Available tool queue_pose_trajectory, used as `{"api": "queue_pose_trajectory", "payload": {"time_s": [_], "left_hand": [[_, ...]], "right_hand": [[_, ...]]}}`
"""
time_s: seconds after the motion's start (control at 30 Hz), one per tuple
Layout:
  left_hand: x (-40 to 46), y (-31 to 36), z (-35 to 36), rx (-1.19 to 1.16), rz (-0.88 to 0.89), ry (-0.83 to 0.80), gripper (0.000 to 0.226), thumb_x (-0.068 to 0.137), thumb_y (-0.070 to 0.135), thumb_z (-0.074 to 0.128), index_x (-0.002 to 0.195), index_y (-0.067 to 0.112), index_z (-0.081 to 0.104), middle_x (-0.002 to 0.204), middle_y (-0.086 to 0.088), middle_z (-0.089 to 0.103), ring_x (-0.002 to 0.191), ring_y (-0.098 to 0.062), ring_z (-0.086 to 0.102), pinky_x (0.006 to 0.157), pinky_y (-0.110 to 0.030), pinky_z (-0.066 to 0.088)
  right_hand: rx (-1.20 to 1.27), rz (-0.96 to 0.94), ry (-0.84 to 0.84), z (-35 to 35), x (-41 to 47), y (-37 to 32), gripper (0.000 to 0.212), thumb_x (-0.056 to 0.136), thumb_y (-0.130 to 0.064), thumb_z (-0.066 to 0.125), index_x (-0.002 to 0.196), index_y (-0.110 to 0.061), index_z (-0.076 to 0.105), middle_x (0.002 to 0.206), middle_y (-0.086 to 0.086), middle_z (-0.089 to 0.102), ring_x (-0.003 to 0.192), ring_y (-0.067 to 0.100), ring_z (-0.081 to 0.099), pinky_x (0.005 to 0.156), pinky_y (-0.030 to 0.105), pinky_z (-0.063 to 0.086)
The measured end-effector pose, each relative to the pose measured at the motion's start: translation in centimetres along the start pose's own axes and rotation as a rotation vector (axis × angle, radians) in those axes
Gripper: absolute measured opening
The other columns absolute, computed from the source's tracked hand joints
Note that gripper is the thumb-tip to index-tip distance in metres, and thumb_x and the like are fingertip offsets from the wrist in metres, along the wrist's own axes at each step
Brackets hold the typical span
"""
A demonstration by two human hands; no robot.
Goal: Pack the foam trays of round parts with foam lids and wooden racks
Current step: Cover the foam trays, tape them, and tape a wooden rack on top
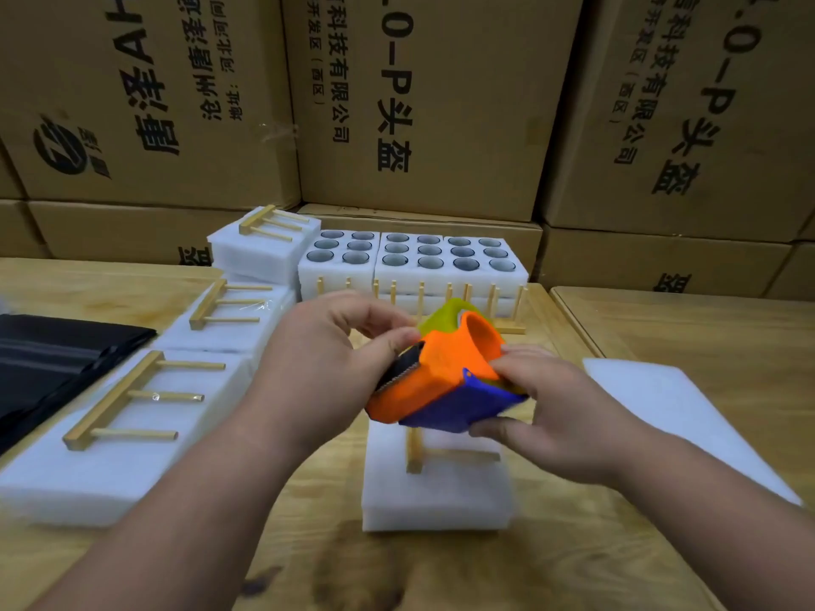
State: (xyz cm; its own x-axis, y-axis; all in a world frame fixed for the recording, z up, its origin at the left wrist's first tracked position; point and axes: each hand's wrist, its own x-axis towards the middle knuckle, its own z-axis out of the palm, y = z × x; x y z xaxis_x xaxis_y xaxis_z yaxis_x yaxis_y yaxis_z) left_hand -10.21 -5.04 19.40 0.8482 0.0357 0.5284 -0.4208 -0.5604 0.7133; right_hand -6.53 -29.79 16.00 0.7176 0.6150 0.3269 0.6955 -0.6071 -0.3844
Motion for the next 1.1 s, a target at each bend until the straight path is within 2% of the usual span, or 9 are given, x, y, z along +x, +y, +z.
{"api": "queue_pose_trajectory", "payload": {"time_s": [0.1,0.27,0.4,0.57,0.7,0.8,0.9,1.0,1.1], "left_hand": [[-0.5,-0.3,0.2,0.002,0.009,0.075,0.009,0.083,0.018,0.082,0.082,0.028,0.081,0.080,0.016,0.073,0.087,0.005,0.063,0.071,-0.001,0.039],[-1.3,-0.3,0.4,0.053,0.090,0.127,0.013,0.083,0.015,0.082,0.081,0.028,0.080,0.078,0.017,0.072,0.086,0.004,0.063,0.072,-0.002,0.039],[-1.3,-0.1,0.2,0.057,0.132,0.196,0.016,0.083,0.015,0.083,0.082,0.031,0.079,0.076,0.018,0.070,0.083,0.004,0.063,0.071,-0.002,0.039],[-1.5,0.3,-1.0,0.051,0.170,0.306,0.020,0.082,0.021,0.084,0.081,0.038,0.074,0.069,0.019,0.066,0.078,0.009,0.061,0.070,-0.001,0.037],[-1.5,-1.2,-3.3,-0.106,-0.005,0.388,0.011,0.082,0.034,0.085,0.075,0.040,0.078,0.078,0.022,0.073,0.070,0.004,0.065,0.065,-0.004,0.044],[-1.4,-3.2,-3.7,-0.235,-0.177,0.327,0.005,0.081,0.041,0.083,0.084,0.041,0.079,0.075,0.016,0.075,0.063,0.004,0.064,0.057,-0.009,0.048],[-1.0,-6.0,-3.0,-0.373,-0.392,0.260,0.002,0.085,0.037,0.080,0.083,0.038,0.080,0.077,0.013,0.075,0.062,0.002,0.059,0.068,-0.023,0.049],[-0.8,-8.2,-2.1,-0.527,-0.602,0.213,0.007,0.085,0.035,0.079,0.078,0.035,0.081,0.078,0.009,0.075,0.067,-0.007,0.059,0.072,-0.030,0.050],[-1.1,-9.6,-1.0,-0.635,-0.727,0.147,0.010,0.082,0.036,0.080,0.074,0.031,0.082,0.077,0.009,0.073,0.061,-0.005,0.057,0.067,-0.027,0.050]], "right_hand": [[0.028,-0.031,0.028,0.2,0.7,0.7,0.027,0.083,-0.040,0.078,0.105,-0.028,0.068,0.102,-0.009,0.069,0.103,0.016,0.061,0.093,0.040,0.047],[0.076,-0.076,0.025,-0.1,1.6,2.3,0.022,0.083,-0.039,0.078,0.100,-0.026,0.070,0.100,-0.008,0.069,0.102,0.018,0.062,0.088,0.041,0.049],[-0.016,-0.126,0.026,-1.1,2.6,3.2,0.024,0.083,-0.043,0.075,0.102,-0.028,0.070,0.104,-0.008,0.070,0.109,0.019,0.061,0.093,0.034,0.045],[-0.107,-0.077,-0.002,-3.1,2.9,5.5,0.021,0.083,-0.036,0.079,0.096,-0.022,0.070,0.096,-0.006,0.066,0.096,0.017,0.059,0.086,0.042,0.049],[-0.133,0.042,-0.026,-5.4,1.6,7.1,0.023,0.084,-0.033,0.082,0.101,-0.025,0.069,0.098,-0.006,0.069,0.096,0.018,0.062,0.084,0.046,0.051],[-0.179,0.064,-0.105,-7.1,1.0,6.8,0.025,0.084,-0.032,0.082,0.104,-0.026,0.068,0.099,-0.009,0.070,0.095,0.017,0.063,0.084,0.045,0.052],[-0.215,0.118,-0.197,-8.7,1.3,5.6,0.021,0.082,-0.038,0.080,0.097,-0.031,0.067,0.091,-0.012,0.068,0.087,0.011,0.063,0.078,0.044,0.053],[-0.099,0.193,-0.189,-9.7,1.9,4.2,0.036,0.071,-0.051,0.060,0.084,-0.019,0.067,0.074,0.000,0.065,0.067,0.021,0.062,0.064,0.050,0.051],[-0.108,0.172,-0.150,-9.5,2.7,3.5,0.052,0.080,-0.056,0.046,0.075,-0.008,0.066,0.069,0.010,0.062,0.061,0.026,0.057,0.060,0.049,0.047]]}}
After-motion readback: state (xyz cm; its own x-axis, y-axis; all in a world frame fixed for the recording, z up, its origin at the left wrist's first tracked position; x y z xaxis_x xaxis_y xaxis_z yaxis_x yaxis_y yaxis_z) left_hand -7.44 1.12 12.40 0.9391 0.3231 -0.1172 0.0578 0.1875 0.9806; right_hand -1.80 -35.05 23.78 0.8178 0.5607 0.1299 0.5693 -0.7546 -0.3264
